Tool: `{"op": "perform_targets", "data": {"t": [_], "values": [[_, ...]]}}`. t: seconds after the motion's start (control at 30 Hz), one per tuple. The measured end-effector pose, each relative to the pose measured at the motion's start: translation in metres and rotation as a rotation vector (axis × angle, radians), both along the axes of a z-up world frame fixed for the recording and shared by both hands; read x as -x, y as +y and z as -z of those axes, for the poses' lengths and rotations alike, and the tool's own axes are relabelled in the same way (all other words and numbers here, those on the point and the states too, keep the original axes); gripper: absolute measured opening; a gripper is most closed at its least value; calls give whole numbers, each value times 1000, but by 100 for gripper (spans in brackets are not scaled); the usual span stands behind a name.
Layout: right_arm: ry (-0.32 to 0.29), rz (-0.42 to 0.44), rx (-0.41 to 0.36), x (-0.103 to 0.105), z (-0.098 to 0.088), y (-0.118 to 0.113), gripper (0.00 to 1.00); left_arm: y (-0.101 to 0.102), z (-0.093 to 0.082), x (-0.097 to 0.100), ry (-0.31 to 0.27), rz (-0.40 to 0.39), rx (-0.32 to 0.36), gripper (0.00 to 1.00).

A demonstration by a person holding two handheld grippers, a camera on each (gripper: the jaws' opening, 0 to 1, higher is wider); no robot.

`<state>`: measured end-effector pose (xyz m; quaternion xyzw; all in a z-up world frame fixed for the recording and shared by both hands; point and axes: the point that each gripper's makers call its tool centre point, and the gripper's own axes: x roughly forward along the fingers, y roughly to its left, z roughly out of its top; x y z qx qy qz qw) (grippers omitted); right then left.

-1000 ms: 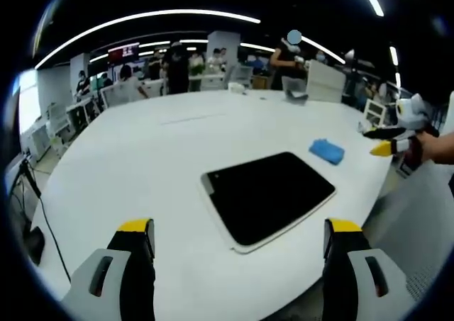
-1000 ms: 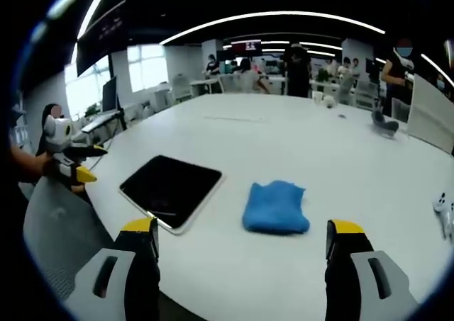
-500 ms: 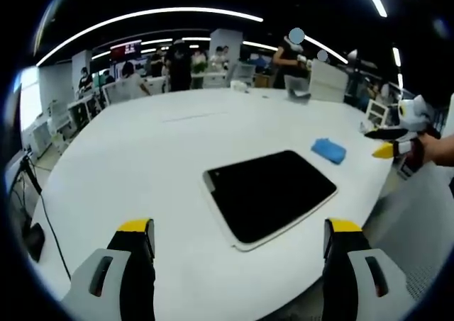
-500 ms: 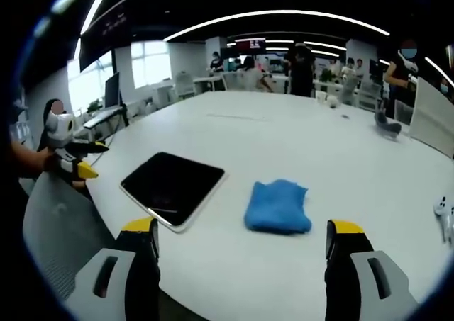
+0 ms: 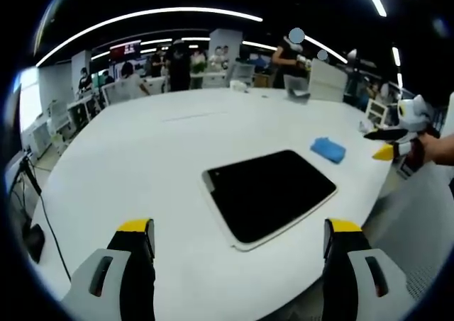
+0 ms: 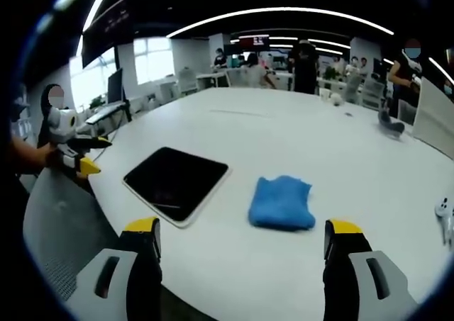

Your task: Wipe the mirror surface with the cleaning cloth until all visible marks leave the cleaned area.

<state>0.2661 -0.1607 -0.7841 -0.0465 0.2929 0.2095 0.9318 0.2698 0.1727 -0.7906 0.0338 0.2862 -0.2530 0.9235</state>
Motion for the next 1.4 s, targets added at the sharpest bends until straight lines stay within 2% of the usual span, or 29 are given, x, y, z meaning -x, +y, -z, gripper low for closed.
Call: {"op": "perform_targets", "data": {"t": [0.07, 0.17, 0.27, 0.3, 0.4, 0.47, 0.53, 0.6, 0.73, 0.87, 0.93, 0.97, 1.03, 1.1, 1.4], "values": [[5, 2, 4, 0, 1, -1, 95, -1, 1, 1, 13, 13, -31, 100], [4, 0, 8, 0, 0, -1, 95, -5, -9, -1, -6, 14, -6, 100], [9, 9, 10, 0, 1, -3, 95, -2, -5, -4, 4, 1, 2, 100], [8, 16, 8, 0, 1, -4, 95, -3, -4, -3, 26, -13, 28, 100], [16, 18, 11, 0, 3, -5, 95, -5, -5, -3, 18, -4, 12, 100], [15, 19, 12, 0, 3, -5, 96, -8, -6, -3, 27, -1, 31, 100], [14, 26, 12, -1, 3, -6, 96, -8, -4, -3, 32, 5, -4, 100], [16, 30, 12, -1, 3, -7, 96, -12, -2, -2, 22, 21, -10, 100], [21, 26, 14, -1, 4, -6, 96, -5, 1, -4, 11, 20, -53, 100], [23, 26, 14, -3, 1, -7, 96, -4, -1, -3, 7, 9, -31, 100], [48, 24, 15, -2, -1, -6, 95, -2, 0, -4, 11, 2, -29, 100], [92, 7, 52, 1, 1, -6, 93, -3, 0, -4, 11, 1, -27, 100], [115, 2, 99, -1, -1, -7, 92, -3, 0, -4, 7, 5, -36, 100], [128, 0, 80, -5, -8, -6, 93, -3, 1, -3, 9, 8, -36, 100], [257, 27, 62, -14, -32, -11, 90, -2, 1, -2, 11, 3, -36, 100]]}}
